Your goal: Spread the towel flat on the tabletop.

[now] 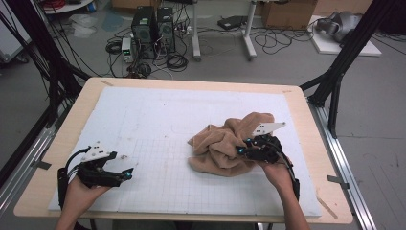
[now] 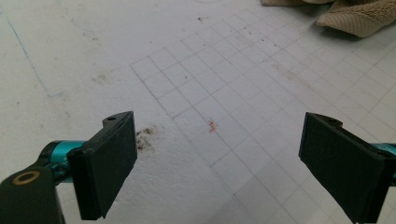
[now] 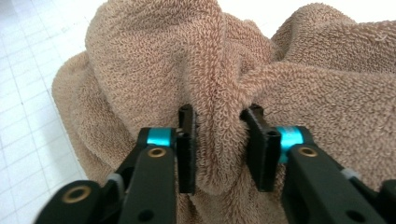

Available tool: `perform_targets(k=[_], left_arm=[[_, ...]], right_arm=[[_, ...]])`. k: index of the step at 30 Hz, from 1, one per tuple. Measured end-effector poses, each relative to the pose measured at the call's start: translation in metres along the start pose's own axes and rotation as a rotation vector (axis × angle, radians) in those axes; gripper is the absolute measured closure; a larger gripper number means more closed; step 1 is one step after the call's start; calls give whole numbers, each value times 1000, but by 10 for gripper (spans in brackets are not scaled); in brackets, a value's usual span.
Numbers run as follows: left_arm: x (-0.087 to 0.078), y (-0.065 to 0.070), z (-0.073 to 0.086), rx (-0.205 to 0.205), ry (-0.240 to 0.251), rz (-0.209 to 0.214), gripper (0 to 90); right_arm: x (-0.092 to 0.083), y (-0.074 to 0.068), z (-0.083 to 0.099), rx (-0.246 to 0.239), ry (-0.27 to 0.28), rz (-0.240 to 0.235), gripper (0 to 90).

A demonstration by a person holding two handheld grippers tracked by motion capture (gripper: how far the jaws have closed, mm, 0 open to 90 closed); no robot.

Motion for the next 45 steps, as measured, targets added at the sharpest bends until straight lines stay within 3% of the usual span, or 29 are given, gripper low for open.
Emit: perform_targets(k=[3, 6, 7, 9, 10, 11, 13, 14, 15, 17, 19, 23, 24, 25, 27, 31, 34, 35, 37, 38, 41, 43, 45], left_arm=[[1, 0, 0, 2, -2, 2, 119], [2, 0, -1, -2, 0, 4, 119], [2, -1, -2, -1, 0, 4, 119], [2, 0, -3, -1, -1, 5, 119], [2, 0, -4, 1, 0, 6, 119], [2, 0, -4, 1, 0, 6, 119], [1, 1, -7, 4, 4, 6, 119], [1, 1, -7, 4, 4, 6, 119], [1, 2, -8, 7, 7, 6, 119], [0, 3, -11, 15, 8, 9, 119], [0, 4, -16, 19, 14, 8, 119], [-1, 5, -19, 25, 17, 11, 119], [-2, 5, -20, 26, 16, 12, 119], [-2, 5, -21, 28, 17, 14, 119], [-2, 5, -21, 28, 19, 15, 119], [-2, 7, -23, 39, 19, 17, 119], [-1, 8, -24, 45, 19, 19, 119], [0, 10, -25, 42, 21, 23, 119], [3, 12, -26, 48, 16, 32, 119], [5, 14, -26, 51, 14, 35, 119], [12, 19, -28, 62, 8, 45, 119], [16, 22, -30, 66, 7, 52, 119], [19, 25, -32, 68, 8, 59, 119]], right_arm=[[-3, -2, -7, 20, 21, -31, 739], [-4, -7, -15, 9, 34, -47, 748], [-5, -15, -26, 3, 49, -77, 755], [-6, -18, -30, -1, 56, -93, 757], [-7, -28, -44, -22, 82, -127, 759], [-7, -28, -44, -22, 82, -127, 759], [-5, -44, -63, -72, 85, -153, 760], [-5, -44, -63, -72, 85, -153, 760], [-4, -57, -75, -100, 91, -181, 760], [-3, -62, -80, -107, 96, -192, 761], [-1, -83, -100, -149, 122, -242, 761], [3, -110, -121, -192, 135, -302, 761], [3, -110, -121, -192, 135, -302, 761], [5, -123, -131, -202, 153, -340, 761], [5, -136, -139, -209, 168, -379, 760], [25, -141, -131, -238, 108, -352, 757], [49, -133, -105, -212, 19, -337, 738], [49, -133, -105, -212, 19, -337, 738], [65, -126, -76, -173, -61, -334, 659], [65, -126, -76, -173, -61, -334, 659], [66, -125, -63, -142, -63, -358, 535], [54, -126, -67, -142, -13, -364, 455], [48, -125, -69, -150, 4, -356, 441]])
Point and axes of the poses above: each handheld gripper's, and its own axes: x roughly forward along the jaws, z roughly out of its underside, y roughly to its right, the point moved 9 cm from there along x, roughly forward along the jaws, and after that the axes turned 2 degrees about x, right-handed, at the moved point
